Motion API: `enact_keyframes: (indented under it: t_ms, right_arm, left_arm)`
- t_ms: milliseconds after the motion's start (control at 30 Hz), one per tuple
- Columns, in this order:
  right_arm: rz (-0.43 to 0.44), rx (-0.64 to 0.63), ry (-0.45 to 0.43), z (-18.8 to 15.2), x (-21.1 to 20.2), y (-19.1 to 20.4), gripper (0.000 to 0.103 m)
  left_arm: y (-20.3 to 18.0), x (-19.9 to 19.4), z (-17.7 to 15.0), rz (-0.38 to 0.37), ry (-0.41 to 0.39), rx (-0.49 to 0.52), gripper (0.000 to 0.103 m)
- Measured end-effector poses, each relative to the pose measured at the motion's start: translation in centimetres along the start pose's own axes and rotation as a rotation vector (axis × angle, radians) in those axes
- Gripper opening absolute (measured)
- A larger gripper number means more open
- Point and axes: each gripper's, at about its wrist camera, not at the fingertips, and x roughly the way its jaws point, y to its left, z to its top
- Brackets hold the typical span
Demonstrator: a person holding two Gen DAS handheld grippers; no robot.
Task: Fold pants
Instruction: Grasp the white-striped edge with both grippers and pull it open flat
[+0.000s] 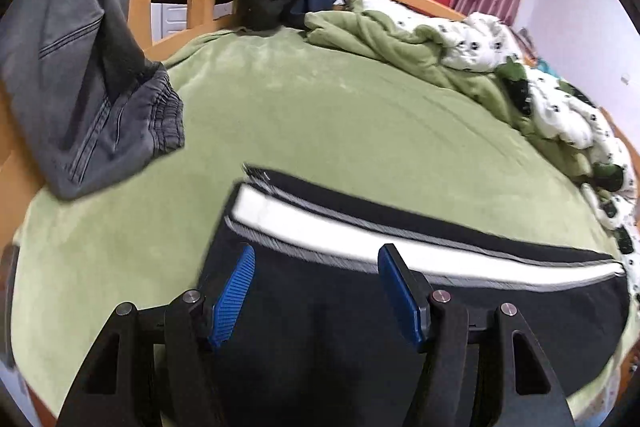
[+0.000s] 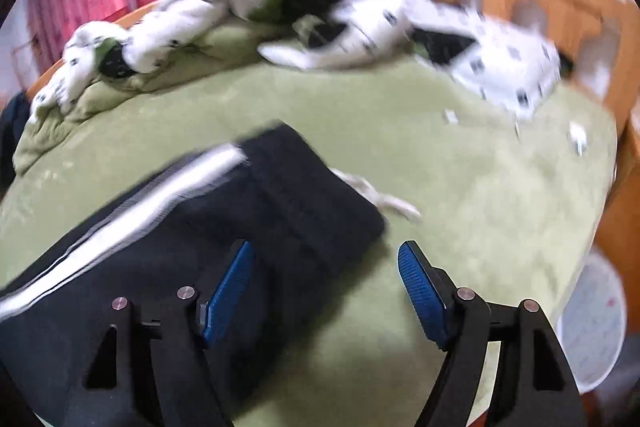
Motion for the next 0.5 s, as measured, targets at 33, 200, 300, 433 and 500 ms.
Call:
enact_keyframes:
  t_ms: [33,200,300,433,500]
  right_arm:
    - [0.008,-0.026,-0.012,0.3,-0.3,1.2,0.075]
    - [0.091,-0.19,-0.03,0.9,-0.6,10.1,0.075]
    - [0.155,-0.264,-0.015,1.0,0.5,15.1,0.075]
    - [0.206,-0.354,0.024,-0.1,1.9,21.1,0.075]
    - [0.24,-0.428,0.033,-0.5,2.6,24.3,0.075]
  left_arm:
    - [0.6,1.2,0.7,0.013,0.011,-0.009,0.06]
    - [2.8,6.0,3.3,0.015,0.054,-0.038,0.057]
    - [3.6,8.4,4.1,0.033,0.084,-0.067,0.051]
    - [3.5,9.5,4.3,0.024,0.075,-0.055,0.02]
    - [4.1,7.8,4.3,-0.015,-0.016,-0.066,0.019]
